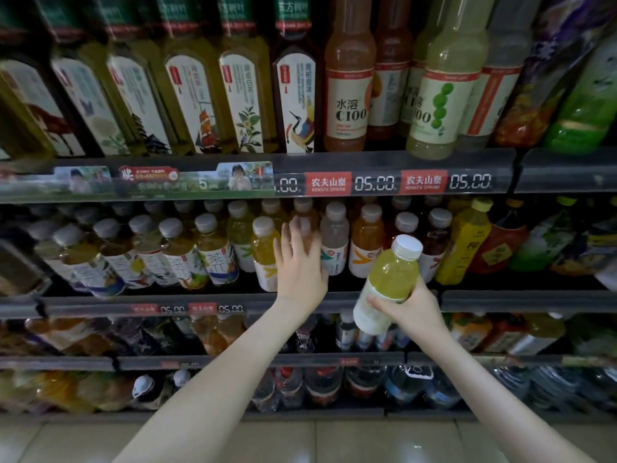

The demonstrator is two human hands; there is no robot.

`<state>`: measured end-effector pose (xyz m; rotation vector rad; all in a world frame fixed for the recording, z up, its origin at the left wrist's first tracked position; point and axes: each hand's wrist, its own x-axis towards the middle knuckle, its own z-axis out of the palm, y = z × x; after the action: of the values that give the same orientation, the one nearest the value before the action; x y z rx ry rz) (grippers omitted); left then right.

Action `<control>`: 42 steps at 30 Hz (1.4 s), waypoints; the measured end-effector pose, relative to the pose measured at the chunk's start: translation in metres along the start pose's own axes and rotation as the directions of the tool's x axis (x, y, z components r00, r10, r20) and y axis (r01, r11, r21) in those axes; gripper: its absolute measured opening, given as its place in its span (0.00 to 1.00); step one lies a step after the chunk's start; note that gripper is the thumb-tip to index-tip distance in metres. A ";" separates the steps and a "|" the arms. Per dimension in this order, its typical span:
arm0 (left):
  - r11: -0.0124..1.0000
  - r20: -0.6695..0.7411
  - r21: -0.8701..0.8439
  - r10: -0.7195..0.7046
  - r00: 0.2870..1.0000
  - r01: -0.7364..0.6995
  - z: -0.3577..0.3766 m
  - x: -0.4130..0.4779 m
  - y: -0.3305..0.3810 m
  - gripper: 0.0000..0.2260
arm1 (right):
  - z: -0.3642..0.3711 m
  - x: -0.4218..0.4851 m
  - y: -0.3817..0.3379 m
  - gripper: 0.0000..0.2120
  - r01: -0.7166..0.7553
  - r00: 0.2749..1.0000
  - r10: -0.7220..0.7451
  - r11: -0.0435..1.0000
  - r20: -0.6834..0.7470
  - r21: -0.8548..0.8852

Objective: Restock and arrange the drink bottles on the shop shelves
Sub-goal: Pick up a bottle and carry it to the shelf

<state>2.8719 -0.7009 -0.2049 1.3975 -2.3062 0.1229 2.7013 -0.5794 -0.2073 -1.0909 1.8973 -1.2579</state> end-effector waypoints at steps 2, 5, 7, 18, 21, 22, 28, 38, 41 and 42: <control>1.000 0.063 0.000 -0.023 0.998 0.023 0.000 0.005 -0.005 0.30 | -0.004 -0.002 -0.001 0.35 -0.008 1.000 0.008 1.000 -0.019 -0.010; 0.998 0.102 -0.064 -0.017 0.995 0.024 -0.001 0.009 -0.008 0.29 | -0.007 -0.002 -0.002 0.35 -0.001 1.000 0.001 1.000 -0.015 -0.026; 0.992 0.097 -0.118 -0.027 0.995 0.038 -0.007 0.009 -0.006 0.28 | -0.005 -0.001 -0.004 0.34 0.014 1.000 -0.013 1.000 0.003 -0.026; 0.914 0.364 -0.400 0.094 0.927 0.064 -0.044 -0.061 -0.057 0.32 | 0.071 0.006 -0.044 0.30 0.155 0.946 -0.154 0.988 0.287 0.019; 0.891 0.389 -0.423 0.013 0.921 0.166 -0.043 -0.081 -0.070 0.37 | 0.116 -0.005 -0.054 0.33 0.162 0.928 -0.170 0.985 0.330 0.052; 0.876 0.402 -0.416 -0.063 0.913 0.244 -0.043 -0.082 -0.074 0.36 | 0.131 -0.010 -0.057 0.34 0.173 0.925 -0.181 0.983 0.333 0.054; 0.901 0.306 -0.353 -0.144 0.941 0.253 -0.037 -0.078 -0.115 0.28 | 0.189 -0.020 -0.073 0.38 0.201 0.930 -0.216 0.976 0.296 0.082; 0.981 0.095 -0.123 0.165 0.982 -0.153 -0.027 -0.042 -0.192 0.29 | 0.245 -0.002 -0.086 0.26 0.319 0.944 -0.315 0.947 -0.094 0.026; 0.968 -0.028 0.072 0.243 0.970 -0.240 -0.022 -0.034 -0.215 0.29 | 0.257 0.009 -0.087 0.26 0.316 0.940 -0.327 0.942 -0.096 -0.113; 0.968 -0.049 0.119 0.229 0.972 -0.222 -0.023 -0.031 -0.222 0.30 | 0.260 0.011 -0.088 0.28 0.301 0.946 -0.317 0.937 -0.069 -0.179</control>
<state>3.0831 -0.7763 -0.2294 1.1590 -2.4315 0.3670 2.9377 -0.7193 -0.2211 -1.4887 1.9870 -1.3595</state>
